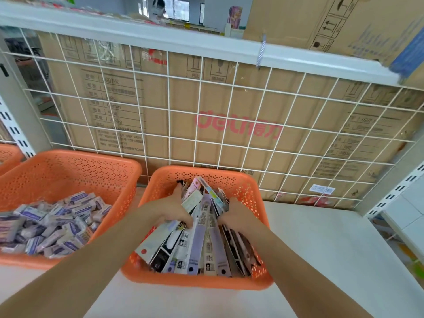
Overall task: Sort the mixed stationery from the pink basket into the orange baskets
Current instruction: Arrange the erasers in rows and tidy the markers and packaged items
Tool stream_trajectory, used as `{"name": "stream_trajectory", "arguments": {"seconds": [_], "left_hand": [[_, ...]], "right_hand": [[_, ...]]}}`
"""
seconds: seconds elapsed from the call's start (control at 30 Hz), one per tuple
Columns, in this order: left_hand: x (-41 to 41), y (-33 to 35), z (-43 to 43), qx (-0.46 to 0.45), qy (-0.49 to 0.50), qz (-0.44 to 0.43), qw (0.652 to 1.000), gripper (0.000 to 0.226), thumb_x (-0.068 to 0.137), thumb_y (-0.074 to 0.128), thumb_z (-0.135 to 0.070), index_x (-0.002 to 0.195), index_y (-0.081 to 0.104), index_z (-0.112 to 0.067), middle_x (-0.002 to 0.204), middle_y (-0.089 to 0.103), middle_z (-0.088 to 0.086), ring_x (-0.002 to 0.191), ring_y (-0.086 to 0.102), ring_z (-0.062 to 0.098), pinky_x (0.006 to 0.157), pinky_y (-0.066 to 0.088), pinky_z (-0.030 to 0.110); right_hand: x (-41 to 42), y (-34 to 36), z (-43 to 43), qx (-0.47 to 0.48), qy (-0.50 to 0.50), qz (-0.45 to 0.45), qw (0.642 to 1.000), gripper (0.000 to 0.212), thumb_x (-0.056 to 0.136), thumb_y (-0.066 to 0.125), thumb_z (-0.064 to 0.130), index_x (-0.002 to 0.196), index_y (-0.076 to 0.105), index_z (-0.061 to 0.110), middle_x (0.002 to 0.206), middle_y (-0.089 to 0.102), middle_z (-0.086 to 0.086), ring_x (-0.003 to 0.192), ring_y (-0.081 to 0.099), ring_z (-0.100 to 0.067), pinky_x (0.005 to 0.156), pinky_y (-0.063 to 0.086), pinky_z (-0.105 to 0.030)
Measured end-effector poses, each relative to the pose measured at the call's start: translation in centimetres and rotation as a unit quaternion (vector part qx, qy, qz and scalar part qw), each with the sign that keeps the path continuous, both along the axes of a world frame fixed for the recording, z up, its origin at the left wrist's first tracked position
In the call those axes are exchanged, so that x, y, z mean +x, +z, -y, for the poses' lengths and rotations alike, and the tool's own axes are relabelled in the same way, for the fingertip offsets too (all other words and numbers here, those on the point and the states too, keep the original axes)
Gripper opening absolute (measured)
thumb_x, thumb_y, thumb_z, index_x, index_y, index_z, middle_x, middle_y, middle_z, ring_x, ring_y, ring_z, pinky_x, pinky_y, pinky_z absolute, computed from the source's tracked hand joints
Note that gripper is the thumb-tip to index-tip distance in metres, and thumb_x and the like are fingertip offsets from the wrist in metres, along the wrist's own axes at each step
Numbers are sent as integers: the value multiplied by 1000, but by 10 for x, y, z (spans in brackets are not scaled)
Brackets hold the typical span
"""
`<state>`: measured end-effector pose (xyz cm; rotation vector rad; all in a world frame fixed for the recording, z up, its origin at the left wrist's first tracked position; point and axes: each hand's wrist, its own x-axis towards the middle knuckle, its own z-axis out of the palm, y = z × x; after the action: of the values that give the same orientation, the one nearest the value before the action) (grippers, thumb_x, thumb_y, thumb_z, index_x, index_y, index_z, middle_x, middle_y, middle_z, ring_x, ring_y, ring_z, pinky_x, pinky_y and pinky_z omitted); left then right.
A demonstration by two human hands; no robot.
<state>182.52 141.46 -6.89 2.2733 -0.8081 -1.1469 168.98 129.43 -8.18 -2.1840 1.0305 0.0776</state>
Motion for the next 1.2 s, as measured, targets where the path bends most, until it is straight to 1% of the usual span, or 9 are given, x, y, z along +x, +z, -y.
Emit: {"name": "stream_trajectory", "arguments": {"seconds": [0.2, 0.3, 0.43, 0.53, 0.67, 0.8, 0.93, 1.1, 1.2], "left_hand": [[-26, -11, 3, -53, 14, 66, 996, 138, 63, 84, -37, 143, -27, -21, 155, 8, 18, 136, 30, 33, 100, 37, 37], [-24, -13, 4, -33, -2, 92, 995, 133, 67, 83, -30, 143, -27, -25, 153, 2, 24, 131, 36, 39, 92, 44, 39], [-7, -13, -1, -65, 18, 52, 996, 127, 71, 75, -6, 143, -28, -26, 137, 40, 19, 92, 63, 28, 75, 55, 36], [-2, -14, -3, -73, 42, 26, 996, 125, 70, 72, 0, 144, -25, -25, 116, 50, 12, 79, 60, 22, 67, 51, 31], [-6, -16, 2, -101, 97, -39, 989, 118, 69, 72, 3, 149, -12, -20, 149, 26, 15, 128, 38, 32, 92, 43, 33], [-7, -9, 5, -70, 100, -96, 988, 105, 78, 67, -6, 150, -9, -16, 156, 9, 11, 142, 15, 29, 108, 26, 39], [-5, -7, 6, -80, 127, -179, 972, 110, 72, 78, -31, 150, 4, -14, 157, 8, 7, 143, 14, 24, 112, 19, 41], [-8, -11, 10, -85, 115, -196, 970, 137, 30, 94, -47, 145, 27, -16, 144, 41, 4, 131, 39, 25, 108, 33, 44], [-7, -8, 6, -89, 121, -174, 973, 74, 57, 87, -21, 120, 50, -12, 113, 58, 1, 108, 51, 18, 95, 42, 34]], "right_hand": [[7, -9, -1, 6, -7, 27, 1000, 61, 65, 69, 33, 120, 53, 11, 116, 58, -12, 102, 57, -27, 88, 48, -38], [4, -5, -2, 37, -30, 23, 999, 65, 68, 72, 31, 126, 48, 11, 119, 56, -12, 103, 56, -26, 88, 48, -36], [-3, -4, -4, 73, -33, 10, 997, 95, 72, 79, 34, 143, 22, 6, 134, 44, -10, 116, 48, -24, 86, 42, -30], [2, -5, -8, 83, -33, 10, 996, 97, 65, 83, 39, 137, 29, 3, 127, 48, -8, 108, 50, -21, 85, 44, -30], [3, 2, -12, 163, -33, 41, 985, 110, 58, 84, 48, 143, 29, 5, 142, 43, -8, 125, 46, -24, 108, 36, -36], [-1, 8, -12, 215, -60, 43, 974, 111, 70, 78, 45, 148, 12, 2, 153, 24, -11, 138, 28, -27, 107, 29, -34], [5, -1, -2, 243, -43, 51, 968, 130, 26, 90, 43, 139, 37, 6, 132, 52, -10, 119, 52, -28, 101, 43, -42], [1, 13, -7, 278, -38, 107, 954, 50, 65, 76, -2, 113, 64, 7, 106, 70, -11, 97, 67, -26, 86, 54, -41], [-2, 17, -6, 308, -13, 127, 943, 37, 74, 71, -6, 108, 66, 10, 101, 71, -8, 92, 68, -21, 81, 56, -35]]}}
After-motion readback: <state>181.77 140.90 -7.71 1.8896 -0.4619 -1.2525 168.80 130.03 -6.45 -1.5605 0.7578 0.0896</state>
